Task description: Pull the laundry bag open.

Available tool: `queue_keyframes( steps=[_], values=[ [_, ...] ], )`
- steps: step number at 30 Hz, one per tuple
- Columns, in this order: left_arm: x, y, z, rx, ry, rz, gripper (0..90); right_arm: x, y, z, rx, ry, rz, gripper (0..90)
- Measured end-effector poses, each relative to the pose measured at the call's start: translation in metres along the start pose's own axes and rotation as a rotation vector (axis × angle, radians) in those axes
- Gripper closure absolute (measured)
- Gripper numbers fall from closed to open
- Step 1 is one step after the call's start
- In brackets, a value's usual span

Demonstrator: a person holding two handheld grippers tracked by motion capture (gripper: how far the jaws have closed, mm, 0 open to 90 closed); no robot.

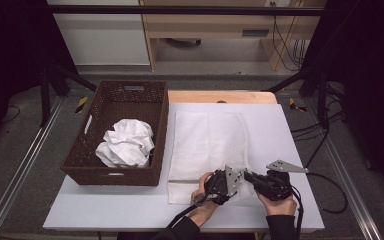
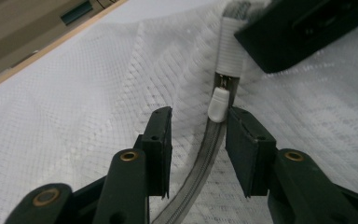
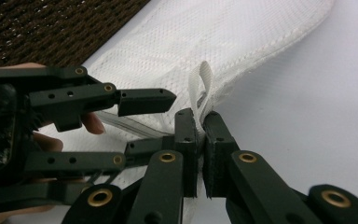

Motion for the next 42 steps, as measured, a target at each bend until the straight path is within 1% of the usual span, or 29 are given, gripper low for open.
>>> queue_keyframes(
  steps=[1, 3, 6, 7, 8, 10, 13, 16, 20, 24, 27, 29, 31, 34, 35, 38, 40, 41, 42],
  values=[
    [0.001, -0.001, -0.001, -0.01, -0.007, -0.003, 58.0, -0.001, 0.0, 0.0, -0.002, 0.002, -0.005, 86.2],
    [0.002, -0.002, -0.003, -0.011, 0.002, -0.005, 57.7, -0.002, 0.001, 0.0, -0.004, 0.002, 0.003, 86.1],
    [0.0, 0.0, -0.005, -0.017, 0.023, 0.011, 57.9, -0.002, 0.0, -0.001, -0.009, 0.003, 0.001, 86.2],
    [-0.001, 0.001, -0.006, -0.016, 0.023, 0.017, 57.8, -0.002, 0.0, -0.001, -0.012, 0.004, -0.001, 86.2],
    [-0.002, 0.002, -0.006, -0.011, 0.026, 0.023, 57.4, -0.002, 0.0, -0.001, -0.009, 0.004, 0.002, 86.2],
    [-0.004, 0.003, -0.005, -0.002, 0.043, 0.033, 56.6, -0.001, 0.0, 0.0, -0.004, 0.005, 0.001, 86.2],
    [-0.005, 0.005, -0.003, 0.011, 0.065, 0.03, 55.0, -0.001, 0.0, 0.0, -0.006, 0.007, -0.001, 86.2],
    [-0.005, 0.005, -0.003, 0.013, 0.076, 0.014, 55.2, -0.002, 0.001, 0.0, -0.009, 0.009, -0.001, 86.2],
    [-0.002, 0.006, -0.004, 0.02, 0.068, 0.004, 58.3, -0.002, 0.001, 0.0, -0.008, 0.011, 0.0, 86.2],
    [-0.001, 0.008, -0.004, 0.038, 0.075, -0.005, 63.9, -0.002, 0.001, 0.0, -0.005, 0.014, -0.002, 86.2],
    [0.0, 0.009, -0.002, 0.054, 0.082, -0.016, 65.2, -0.001, 0.001, 0.001, -0.005, 0.014, -0.006, 86.2],
    [0.0, 0.009, -0.001, 0.048, 0.073, -0.021, 65.8, -0.001, 0.001, 0.001, -0.003, 0.014, -0.008, 86.2],
    [0.001, 0.008, -0.001, 0.058, 0.067, -0.024, 66.8, -0.002, 0.001, 0.001, -0.002, 0.014, -0.007, 86.2],
    [0.003, 0.008, -0.001, 0.058, 0.054, -0.042, 70.2, -0.002, 0.001, 0.0, -0.003, 0.017, -0.003, 86.2],
    [0.003, 0.008, -0.001, 0.059, 0.049, -0.044, 72.4, -0.002, 0.001, 0.0, -0.003, 0.016, -0.005, 86.2],
    [0.004, 0.008, -0.001, 0.066, 0.04, -0.045, 74.6, -0.002, 0.001, 0.001, -0.004, 0.013, -0.008, 86.2],
    [0.004, 0.008, -0.001, 0.063, 0.035, -0.047, 75.2, -0.001, 0.001, 0.001, -0.003, 0.013, -0.005, 86.3],
    [0.004, 0.007, 0.0, 0.055, 0.027, -0.057, 76.6, -0.001, 0.001, 0.0, -0.003, 0.013, -0.008, 86.2],
    [0.004, 0.007, -0.001, 0.056, 0.028, -0.06, 77.7, -0.001, 0.0, 0.0, -0.004, 0.012, -0.01, 86.2]
  ],
)
Point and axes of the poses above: each handheld gripper's, and its own axes: z roughly backward along the jaws, y roughly out of its top, x roughly to its right, the point moved 3 cm from there along -z, roughly forward along the jaws, and after that the axes turned 2 degrees about -x, right-handed, at the moved point
